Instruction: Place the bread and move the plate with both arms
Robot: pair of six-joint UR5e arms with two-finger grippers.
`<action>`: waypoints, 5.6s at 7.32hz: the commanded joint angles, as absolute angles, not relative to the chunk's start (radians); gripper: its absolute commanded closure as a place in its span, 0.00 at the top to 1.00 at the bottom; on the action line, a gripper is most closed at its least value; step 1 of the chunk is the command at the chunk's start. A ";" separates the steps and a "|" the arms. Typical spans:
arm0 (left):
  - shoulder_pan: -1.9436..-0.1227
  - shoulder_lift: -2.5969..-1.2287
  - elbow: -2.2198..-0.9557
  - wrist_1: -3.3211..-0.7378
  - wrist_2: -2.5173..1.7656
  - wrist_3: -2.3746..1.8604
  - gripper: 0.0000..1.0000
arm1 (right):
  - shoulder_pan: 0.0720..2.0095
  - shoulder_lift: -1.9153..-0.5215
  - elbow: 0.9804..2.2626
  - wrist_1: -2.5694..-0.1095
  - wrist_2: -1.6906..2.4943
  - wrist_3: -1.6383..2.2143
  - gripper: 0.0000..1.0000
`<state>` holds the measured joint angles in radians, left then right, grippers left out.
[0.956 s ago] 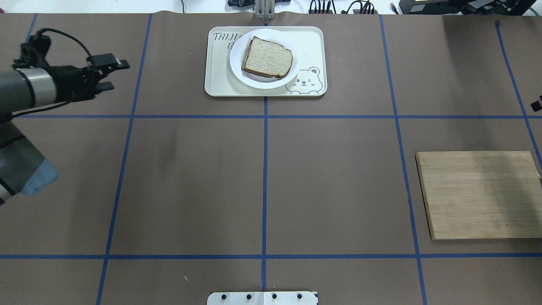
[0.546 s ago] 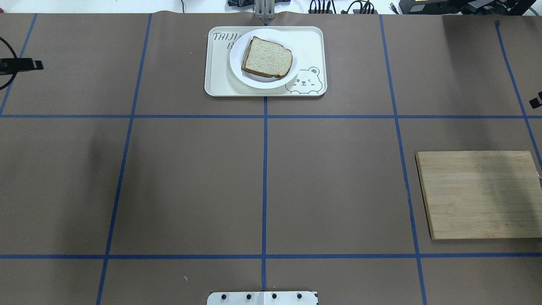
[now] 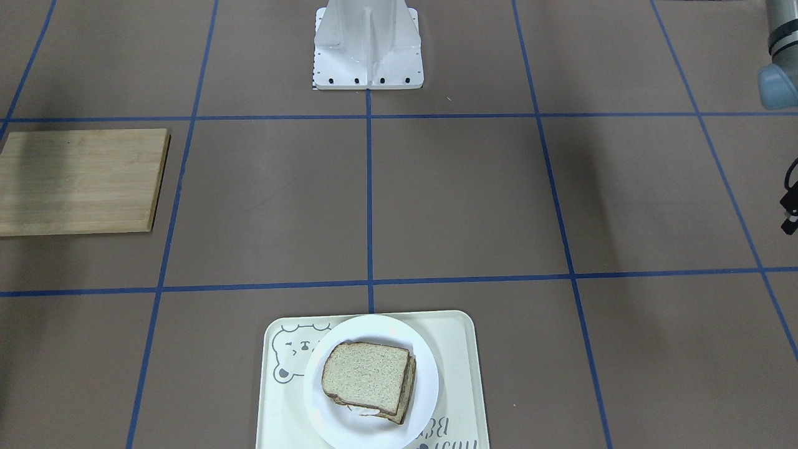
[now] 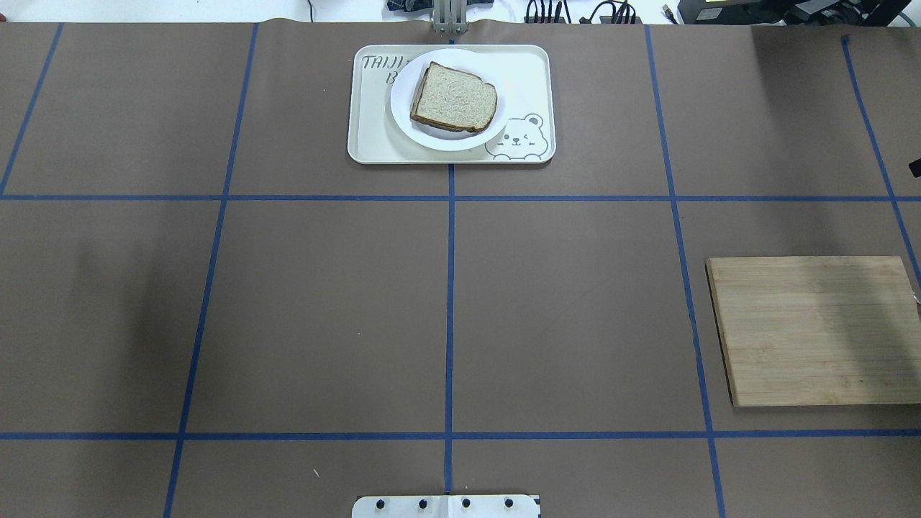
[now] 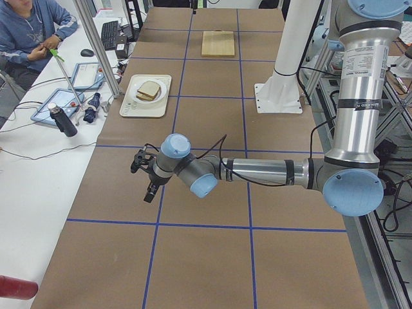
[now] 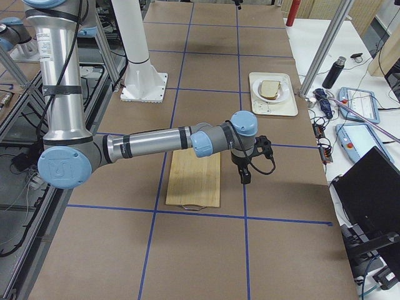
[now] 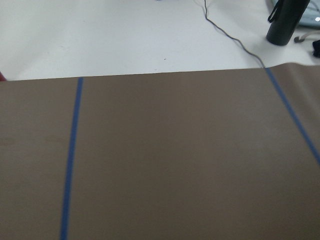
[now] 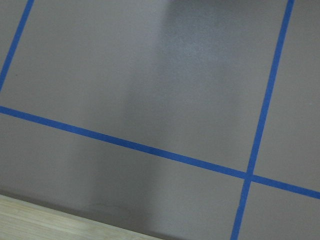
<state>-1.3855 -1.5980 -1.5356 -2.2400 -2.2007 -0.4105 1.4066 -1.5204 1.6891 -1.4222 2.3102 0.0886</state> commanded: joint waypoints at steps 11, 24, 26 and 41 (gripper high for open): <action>-1.439 -1.511 -1.644 -1.724 -2.350 -0.175 0.98 | 1.448 -1.519 1.703 -1.637 2.324 -0.008 1.00; -1.437 -1.519 -1.651 -1.727 -2.355 -0.219 0.98 | 1.443 -1.536 1.707 -1.635 2.302 -0.012 1.00; -1.437 -1.519 -1.651 -1.726 -2.355 -0.221 0.98 | 1.440 -1.534 1.707 -1.635 2.303 -0.011 1.00; -1.437 -1.531 -1.675 -1.723 -2.370 -0.222 0.98 | 1.439 -1.534 1.698 -1.632 2.310 -0.011 1.00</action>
<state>-1.4374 -1.5231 -1.6677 -1.7253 -2.3706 -0.2224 1.4389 -1.5335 1.6979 -1.6321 2.3101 -0.0110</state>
